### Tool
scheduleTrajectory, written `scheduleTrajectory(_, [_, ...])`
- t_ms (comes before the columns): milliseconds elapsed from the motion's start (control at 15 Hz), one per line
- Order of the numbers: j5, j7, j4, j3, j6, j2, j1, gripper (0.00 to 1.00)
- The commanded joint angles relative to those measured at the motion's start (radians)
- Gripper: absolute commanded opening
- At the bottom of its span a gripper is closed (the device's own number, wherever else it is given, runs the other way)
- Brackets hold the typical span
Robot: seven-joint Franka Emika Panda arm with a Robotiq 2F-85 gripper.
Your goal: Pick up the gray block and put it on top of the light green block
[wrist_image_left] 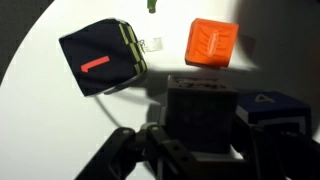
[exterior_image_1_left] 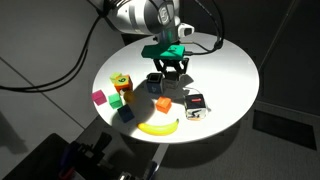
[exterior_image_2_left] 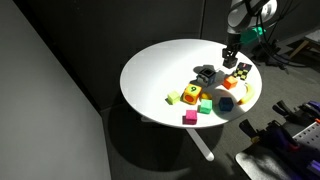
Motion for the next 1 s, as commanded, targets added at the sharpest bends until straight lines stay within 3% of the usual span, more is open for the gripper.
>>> scheduleTrajectory(0, [-0.011,0.007,0.003,0.014,-0.003,0.001,-0.013,0.56])
scheduleTrajectory(800, [-0.011,0.008,0.006,0.015,-0.003,0.010,-0.013,0.56])
scheduleTrajectory(867, [-0.008,0.010,0.007,0.017,-0.005,0.008,-0.013,0.31])
scheduleTrajectory(933, [-0.004,0.012,0.008,0.018,-0.010,0.003,-0.012,0.31])
